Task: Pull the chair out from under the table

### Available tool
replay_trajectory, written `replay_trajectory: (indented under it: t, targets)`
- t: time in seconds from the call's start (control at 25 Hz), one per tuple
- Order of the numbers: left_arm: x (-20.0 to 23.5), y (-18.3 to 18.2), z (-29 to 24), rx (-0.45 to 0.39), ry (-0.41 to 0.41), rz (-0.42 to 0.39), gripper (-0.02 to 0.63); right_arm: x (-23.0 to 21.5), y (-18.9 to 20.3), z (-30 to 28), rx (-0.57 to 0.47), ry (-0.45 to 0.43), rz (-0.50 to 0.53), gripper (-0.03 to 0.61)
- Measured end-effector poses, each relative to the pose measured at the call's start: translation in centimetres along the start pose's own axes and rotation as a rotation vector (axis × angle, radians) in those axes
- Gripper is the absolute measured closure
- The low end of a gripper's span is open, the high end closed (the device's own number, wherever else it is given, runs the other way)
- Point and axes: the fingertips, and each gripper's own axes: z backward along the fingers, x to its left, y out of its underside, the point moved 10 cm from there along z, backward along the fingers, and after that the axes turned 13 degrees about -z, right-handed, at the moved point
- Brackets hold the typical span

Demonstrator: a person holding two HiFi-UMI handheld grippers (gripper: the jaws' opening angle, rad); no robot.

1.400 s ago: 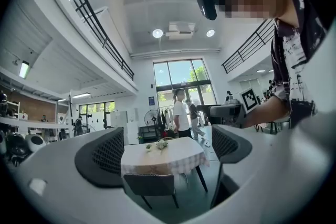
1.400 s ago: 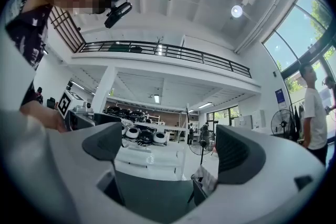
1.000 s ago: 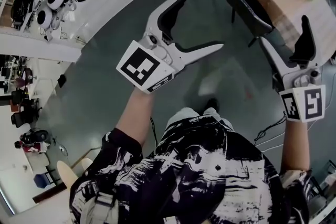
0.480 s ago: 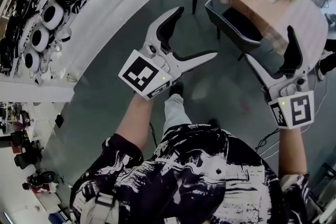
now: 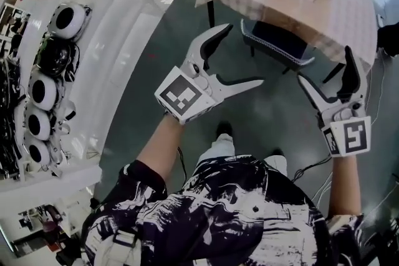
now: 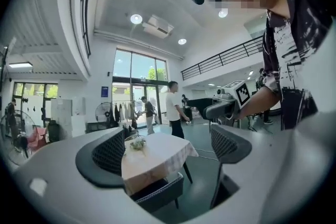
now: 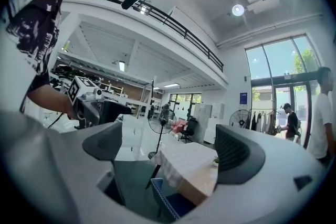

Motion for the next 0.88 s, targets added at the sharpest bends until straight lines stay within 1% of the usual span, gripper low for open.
replay_trajectory:
  t: [0.12,0.28,0.44,0.56,0.68,0.76,0.88]
  targets:
    - [2.8,1.9,0.0,-0.001,0.079,-0.006,0.120,1.5,1.1,-1.8,0.048,0.054,0.004,0.078]
    - [4.3,4.3,-1.8,0.021,0.141,-0.005,0.120,1.4,3.5,-2.8,0.134,0.077,0.019,0.078]
    - [3.9,7.7,-4.9,0.086,0.199,-0.040,0.121,-0.5,8.0,-2.9,0.244,0.084,0.042,0.078]
    - [3.7,10.1,-7.4,0.145,0.240,-0.067,0.121,-2.3,11.2,-3.7,0.336,0.077,0.083,0.078]
    - [3.8,12.6,-10.3,0.215,0.292,-0.141,0.121,-3.9,14.1,-5.4,0.435,0.075,0.136,0.078]
    - [3.5,14.8,-12.4,0.274,0.339,-0.215,0.121,-4.7,16.5,-6.7,0.509,0.059,0.192,0.078]
    - [3.0,18.8,-15.8,0.386,0.431,-0.341,0.121,-6.0,20.7,-9.1,0.628,0.025,0.282,0.078]
